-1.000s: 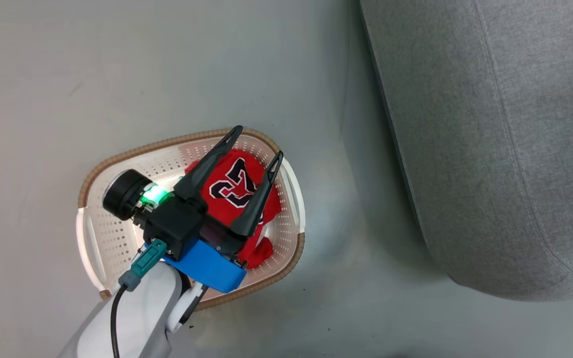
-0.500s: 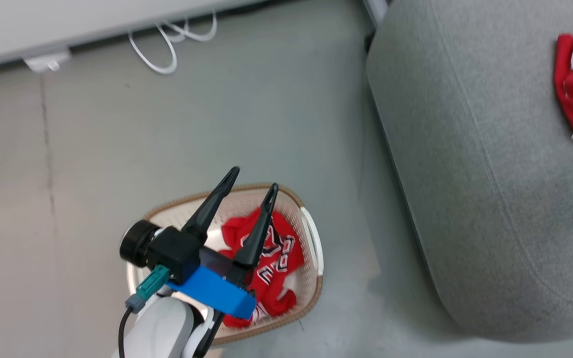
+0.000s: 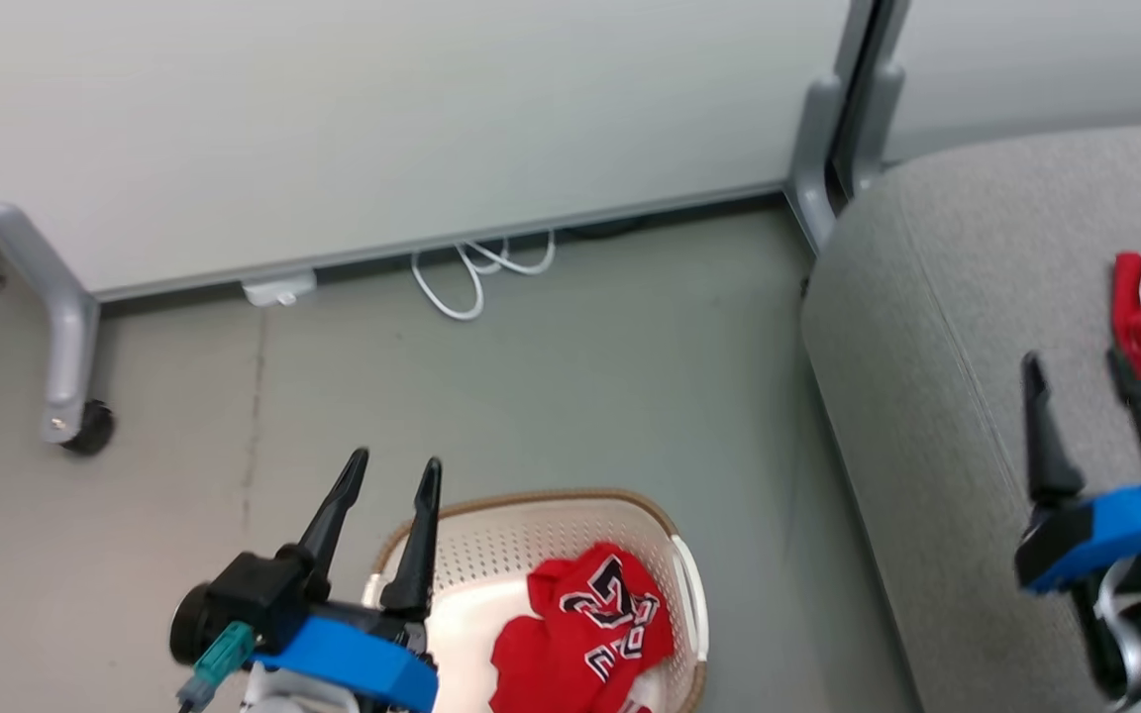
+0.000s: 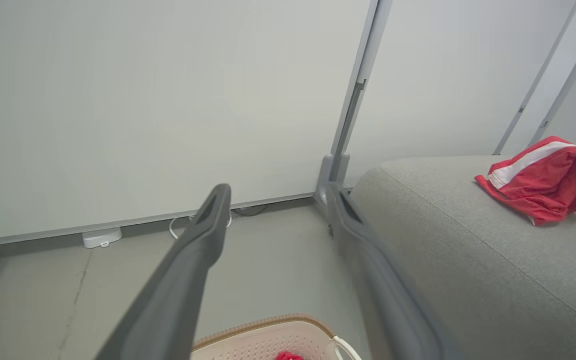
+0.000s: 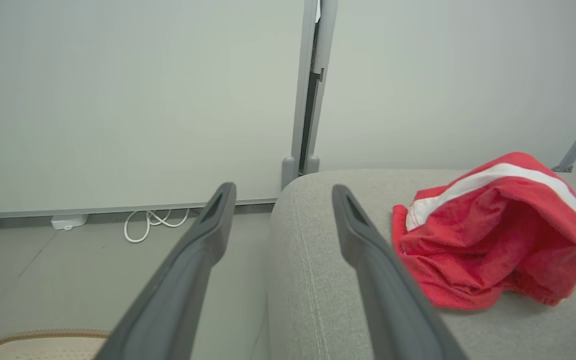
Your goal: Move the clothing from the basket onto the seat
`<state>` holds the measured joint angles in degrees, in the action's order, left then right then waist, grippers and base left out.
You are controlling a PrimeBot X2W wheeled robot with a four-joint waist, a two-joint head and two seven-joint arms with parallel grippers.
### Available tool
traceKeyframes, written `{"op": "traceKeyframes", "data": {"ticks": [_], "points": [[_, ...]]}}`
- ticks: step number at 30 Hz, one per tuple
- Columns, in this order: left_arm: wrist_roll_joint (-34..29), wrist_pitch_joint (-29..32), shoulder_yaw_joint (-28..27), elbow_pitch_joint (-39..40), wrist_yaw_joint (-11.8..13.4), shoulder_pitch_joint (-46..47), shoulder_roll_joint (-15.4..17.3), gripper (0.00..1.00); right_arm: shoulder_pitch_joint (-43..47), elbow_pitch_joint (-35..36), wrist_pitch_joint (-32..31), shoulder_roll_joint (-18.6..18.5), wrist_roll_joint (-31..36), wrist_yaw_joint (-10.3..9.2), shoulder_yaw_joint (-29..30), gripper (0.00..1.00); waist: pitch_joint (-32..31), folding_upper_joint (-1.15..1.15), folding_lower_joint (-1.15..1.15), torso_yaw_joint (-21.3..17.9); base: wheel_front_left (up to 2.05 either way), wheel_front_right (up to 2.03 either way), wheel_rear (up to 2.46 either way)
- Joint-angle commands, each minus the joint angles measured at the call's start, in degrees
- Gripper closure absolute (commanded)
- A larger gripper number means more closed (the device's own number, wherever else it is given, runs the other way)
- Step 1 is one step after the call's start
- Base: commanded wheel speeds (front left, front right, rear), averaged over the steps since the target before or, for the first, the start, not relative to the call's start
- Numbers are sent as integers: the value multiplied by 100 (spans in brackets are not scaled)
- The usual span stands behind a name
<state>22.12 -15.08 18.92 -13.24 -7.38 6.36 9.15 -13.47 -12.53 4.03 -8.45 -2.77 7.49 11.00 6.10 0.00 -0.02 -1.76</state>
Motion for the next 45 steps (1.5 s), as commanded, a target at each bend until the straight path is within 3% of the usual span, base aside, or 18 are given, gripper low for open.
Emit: {"op": "traceKeyframes", "data": {"ticks": [1, 13, 20, 31, 37, 45], "points": [[-30, -13, -96, -37, -10, -134, -1, 0, 283, 218, -61, 92, -19, 1, -44, 0, -329, 0, 2, 273, 0, 0, 0], [-49, -14, -737, -248, -11, -699, -86, 0, 1497, 1266, -280, 529, -198, 1, -375, 0, -803, 0, 2, 811, 0, 0, 0], [-61, -14, -1048, -304, -10, -842, -23, 0, 1767, 1338, -286, 553, -427, 1, -653, 0, -866, 0, 2, 879, 0, 0, 0], [-124, -14, -1027, -290, -10, -772, -98, 0, 1643, 1229, -237, 556, -513, 1, -698, 0, -761, 0, 2, 785, 0, 0, 0], [-67, -14, -924, -305, -10, -636, -98, 0, 1513, 1318, -267, 557, -451, 1, -722, 0, -473, 0, 2, 724, 0, 0, 0], [-95, -14, -678, -427, -10, -69, -108, 0, 981, 1613, -309, 555, -334, 1, -861, 0, 652, 0, 2, 470, 0, 0, 0]]}}
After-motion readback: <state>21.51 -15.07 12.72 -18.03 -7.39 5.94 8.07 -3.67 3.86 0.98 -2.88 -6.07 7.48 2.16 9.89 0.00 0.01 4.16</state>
